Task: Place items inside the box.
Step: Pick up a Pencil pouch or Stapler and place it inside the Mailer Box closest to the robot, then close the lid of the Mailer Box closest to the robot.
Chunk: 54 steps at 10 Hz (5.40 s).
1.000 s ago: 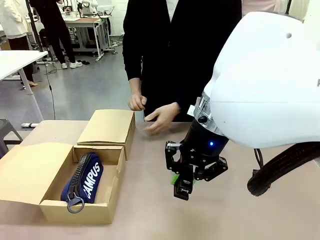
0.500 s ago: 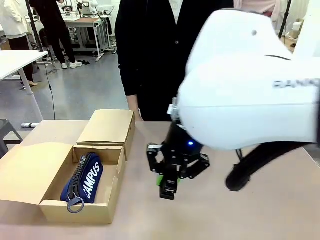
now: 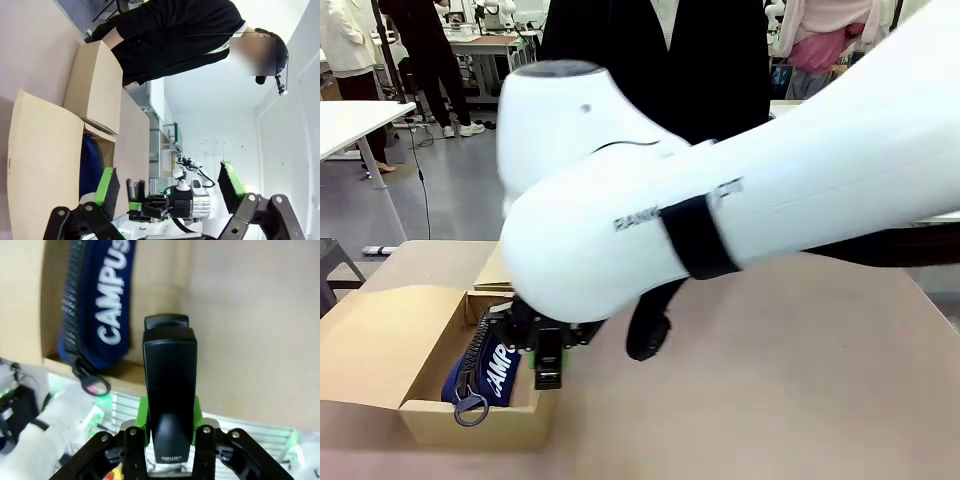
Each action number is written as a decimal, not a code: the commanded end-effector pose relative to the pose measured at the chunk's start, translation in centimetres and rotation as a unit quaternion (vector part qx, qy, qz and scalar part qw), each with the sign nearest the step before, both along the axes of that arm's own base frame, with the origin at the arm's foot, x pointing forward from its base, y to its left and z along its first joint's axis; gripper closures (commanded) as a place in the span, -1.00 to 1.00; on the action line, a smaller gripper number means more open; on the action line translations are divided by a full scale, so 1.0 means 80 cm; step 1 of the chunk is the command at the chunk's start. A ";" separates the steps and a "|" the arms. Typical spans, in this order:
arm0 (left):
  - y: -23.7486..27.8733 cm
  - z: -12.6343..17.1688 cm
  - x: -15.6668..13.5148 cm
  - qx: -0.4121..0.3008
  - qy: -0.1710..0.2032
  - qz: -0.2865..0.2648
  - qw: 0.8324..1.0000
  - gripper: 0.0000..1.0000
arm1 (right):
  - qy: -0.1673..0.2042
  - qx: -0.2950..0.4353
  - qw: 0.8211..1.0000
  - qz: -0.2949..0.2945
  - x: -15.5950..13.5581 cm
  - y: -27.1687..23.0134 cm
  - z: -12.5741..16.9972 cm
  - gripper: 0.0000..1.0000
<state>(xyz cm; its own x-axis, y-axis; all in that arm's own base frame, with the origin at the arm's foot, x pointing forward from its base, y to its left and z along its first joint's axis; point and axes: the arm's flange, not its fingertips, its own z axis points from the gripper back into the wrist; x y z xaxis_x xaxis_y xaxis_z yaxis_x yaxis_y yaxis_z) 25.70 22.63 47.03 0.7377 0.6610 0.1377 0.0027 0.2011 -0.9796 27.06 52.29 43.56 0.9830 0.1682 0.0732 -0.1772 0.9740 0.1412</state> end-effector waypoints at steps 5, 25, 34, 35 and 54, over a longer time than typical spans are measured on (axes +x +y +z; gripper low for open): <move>-0.002 0.000 -0.001 -0.003 -0.014 0.000 1.000 -1.00 | -0.018 -0.012 0.999 -0.036 0.035 0.105 -0.054 0.27; -0.002 0.000 -0.001 -0.003 -0.014 0.000 1.000 -1.00 | 0.046 0.018 0.999 -0.022 0.018 -0.128 0.036 -1.00; -0.002 0.000 -0.001 -0.003 -0.014 0.000 1.000 -1.00 | 0.132 0.255 0.957 -0.035 -0.024 -0.386 0.027 -1.00; -0.002 0.000 -0.001 -0.003 -0.014 0.000 1.000 -1.00 | 0.148 0.222 0.962 0.055 -0.032 -0.351 0.023 -1.00; -0.002 0.000 -0.001 -0.003 -0.014 0.000 1.000 -1.00 | 0.104 0.616 0.743 -0.239 -0.006 -0.814 0.036 -1.00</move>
